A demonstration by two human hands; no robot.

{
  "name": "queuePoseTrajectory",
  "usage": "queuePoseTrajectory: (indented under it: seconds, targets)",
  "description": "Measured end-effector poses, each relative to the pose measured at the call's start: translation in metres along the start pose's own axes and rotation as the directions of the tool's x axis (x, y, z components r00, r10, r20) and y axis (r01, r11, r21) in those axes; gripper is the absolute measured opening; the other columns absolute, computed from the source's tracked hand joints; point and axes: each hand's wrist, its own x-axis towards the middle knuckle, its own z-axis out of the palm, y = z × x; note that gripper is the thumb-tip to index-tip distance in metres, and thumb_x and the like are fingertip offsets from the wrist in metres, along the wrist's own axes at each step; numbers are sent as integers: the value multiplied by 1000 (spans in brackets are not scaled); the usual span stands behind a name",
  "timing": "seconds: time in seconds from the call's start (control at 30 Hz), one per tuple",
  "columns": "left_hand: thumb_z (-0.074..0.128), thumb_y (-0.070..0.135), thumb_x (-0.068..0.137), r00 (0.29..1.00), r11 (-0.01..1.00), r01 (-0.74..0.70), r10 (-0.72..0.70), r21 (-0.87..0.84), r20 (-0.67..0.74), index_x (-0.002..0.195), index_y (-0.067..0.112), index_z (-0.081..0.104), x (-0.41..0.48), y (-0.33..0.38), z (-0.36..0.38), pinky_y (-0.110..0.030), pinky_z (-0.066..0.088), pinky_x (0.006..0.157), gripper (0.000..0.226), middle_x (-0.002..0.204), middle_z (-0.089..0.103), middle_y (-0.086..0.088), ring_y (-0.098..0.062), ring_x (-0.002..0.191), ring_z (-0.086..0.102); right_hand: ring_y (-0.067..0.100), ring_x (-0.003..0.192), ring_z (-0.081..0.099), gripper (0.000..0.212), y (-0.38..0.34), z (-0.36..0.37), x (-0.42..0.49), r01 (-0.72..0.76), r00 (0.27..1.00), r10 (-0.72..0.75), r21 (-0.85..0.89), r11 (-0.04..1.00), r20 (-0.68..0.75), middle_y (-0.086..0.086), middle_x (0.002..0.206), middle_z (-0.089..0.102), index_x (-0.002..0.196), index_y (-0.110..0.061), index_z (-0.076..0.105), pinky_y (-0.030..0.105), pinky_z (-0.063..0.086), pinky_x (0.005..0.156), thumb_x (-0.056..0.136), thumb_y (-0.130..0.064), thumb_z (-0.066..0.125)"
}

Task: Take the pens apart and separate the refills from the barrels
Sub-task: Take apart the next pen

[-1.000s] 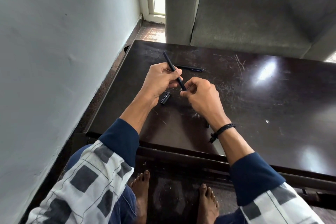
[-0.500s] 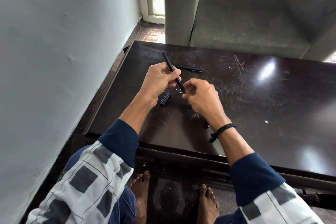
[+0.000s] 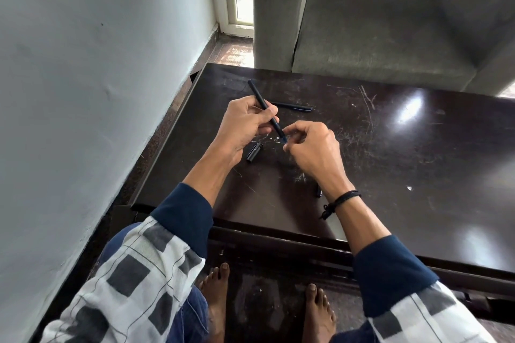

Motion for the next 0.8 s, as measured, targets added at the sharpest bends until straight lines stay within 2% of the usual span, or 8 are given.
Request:
queuePoseTrajectory:
  seconds: [0.13,0.2,0.27,0.37,0.57,0.73,0.8]
  targets:
    - [69,12,94,1000,1000,-3,3,7,2,94,12,70,0,-1,0,-30,61,77,1,87,77,-10,-19,85,76,11,85,67,27,1,0,0,16,999,-15,-29,999,51,-11,84,72,106,-29,75,30,54,77,84,-15,69]
    - [69,12,94,1000,1000,-4,4,12,3,94,13,70,0,-1,0,-29,61,77,1,87,77,-9,-19,86,76,11,86,65,24,1,0,0,27,997,-25,-34,999,74,-12,89,69,109,-28,73,29,47,73,85,-28,76]
    - [69,12,94,1000,1000,-3,3,12,6,93,14,70,0,0,0,-29,61,76,2,86,77,-9,-19,86,76,11,87,63,25,1,0,1,34,997,-32,-34,999,68,-11,93,68,111,-28,73,26,41,72,88,-37,76]
    - [69,13,94,1000,1000,0,0,13,12,95,13,70,0,0,0,-27,60,75,1,86,77,-8,-18,86,76,12,86,62,22,2,1,1,32,999,-30,-43,999,38,-10,93,67,111,-25,74,26,42,74,92,-35,72]
    - [70,13,94,1000,1000,23,-23,-3,11,96,9,70,-2,1,2,-27,61,75,5,87,78,-9,-18,85,77,12,79,66,14,3,2,3,3,1000,-3,-9,1000,-4,-9,81,69,94,-22,74,26,47,70,86,-30,80]
    - [69,13,95,998,998,56,-56,-38,1,96,8,70,-3,1,2,-26,61,73,5,87,78,-10,-18,82,77,3,74,66,15,3,1,5,-12,1000,11,119,993,3,-11,80,71,93,-22,75,20,51,69,83,-27,83]
    - [69,12,95,997,995,72,-72,-64,5,96,8,69,-3,2,2,-25,60,71,5,88,78,-12,-18,81,76,6,74,68,11,3,2,6,-11,1000,11,167,986,2,-9,79,73,96,-23,77,24,54,71,86,-26,80]
